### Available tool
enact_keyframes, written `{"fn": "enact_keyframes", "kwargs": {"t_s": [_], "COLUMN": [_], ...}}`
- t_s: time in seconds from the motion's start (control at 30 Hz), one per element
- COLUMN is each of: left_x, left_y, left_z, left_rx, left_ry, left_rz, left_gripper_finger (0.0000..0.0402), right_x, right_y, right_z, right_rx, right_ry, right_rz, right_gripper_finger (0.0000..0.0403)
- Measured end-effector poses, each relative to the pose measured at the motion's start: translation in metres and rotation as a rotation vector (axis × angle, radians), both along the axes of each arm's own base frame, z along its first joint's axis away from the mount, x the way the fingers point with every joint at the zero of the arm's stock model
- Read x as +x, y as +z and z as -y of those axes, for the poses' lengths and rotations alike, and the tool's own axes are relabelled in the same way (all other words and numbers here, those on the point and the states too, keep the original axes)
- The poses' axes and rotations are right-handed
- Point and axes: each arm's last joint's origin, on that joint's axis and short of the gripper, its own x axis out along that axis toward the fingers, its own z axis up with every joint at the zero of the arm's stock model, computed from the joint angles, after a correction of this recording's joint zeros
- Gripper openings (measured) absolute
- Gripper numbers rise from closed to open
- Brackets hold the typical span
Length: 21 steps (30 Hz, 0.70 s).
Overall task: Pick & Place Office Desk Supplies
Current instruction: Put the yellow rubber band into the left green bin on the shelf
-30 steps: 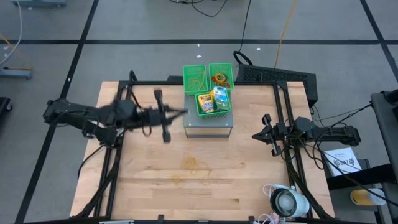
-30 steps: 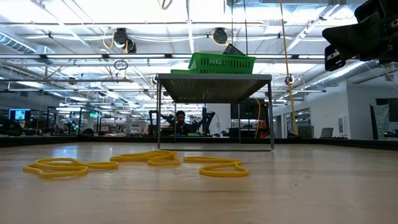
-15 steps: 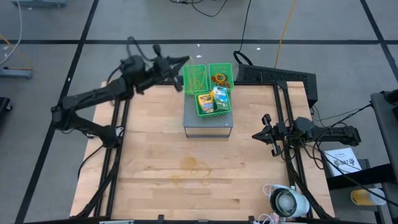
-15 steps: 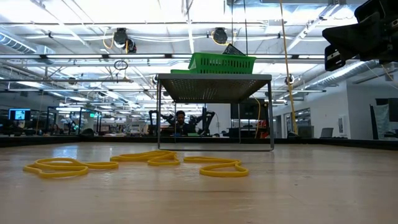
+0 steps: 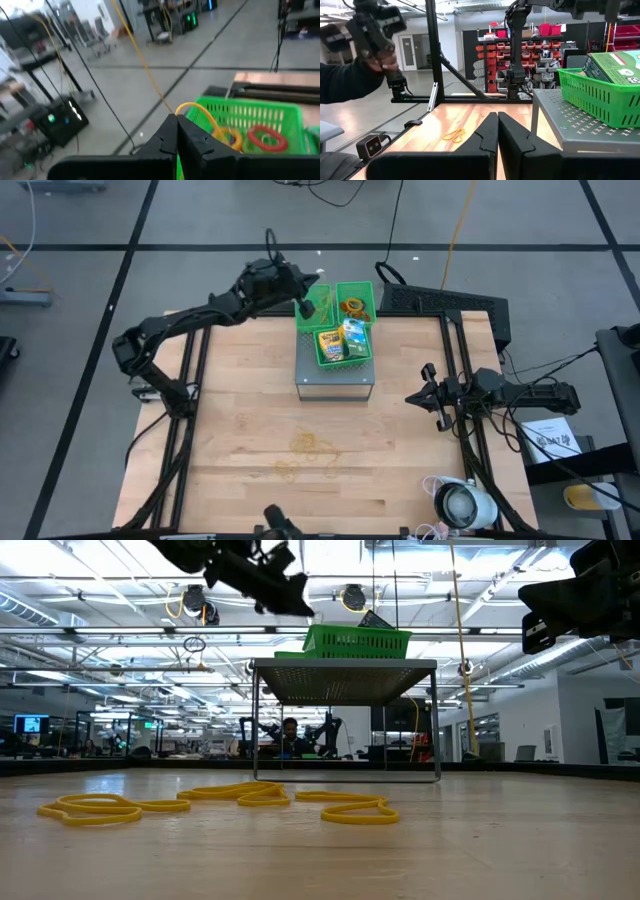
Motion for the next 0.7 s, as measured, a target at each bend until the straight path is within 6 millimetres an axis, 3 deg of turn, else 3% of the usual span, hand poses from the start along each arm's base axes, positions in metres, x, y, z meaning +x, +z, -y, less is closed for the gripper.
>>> {"fn": "enact_keyframes", "kwargs": {"t_s": [0.13, 0.53, 0.7], "left_x": [0.003, -0.001, 0.0], "left_y": [-0.011, -0.017, -0.017], "left_z": [-0.002, 0.004, 0.007], "left_rx": [-0.04, -0.066, -0.134], "left_ry": [0.002, 0.09, 0.11], "left_rz": [-0.049, -0.16, -0.122], "left_gripper_finger": [0.0009, 0.0005, 0.0045], "right_x": [0.0, 0.0, 0.0], "right_y": [0.0, 0.0, 0.0], "right_z": [0.0, 0.0, 0.0], "right_rx": [0.0, 0.0, 0.0], "right_ry": [0.0, 0.0, 0.0], "right_rz": [0.0, 0.0, 0.0], "right_gripper_finger": [0.0, 0.0, 0.0]}}
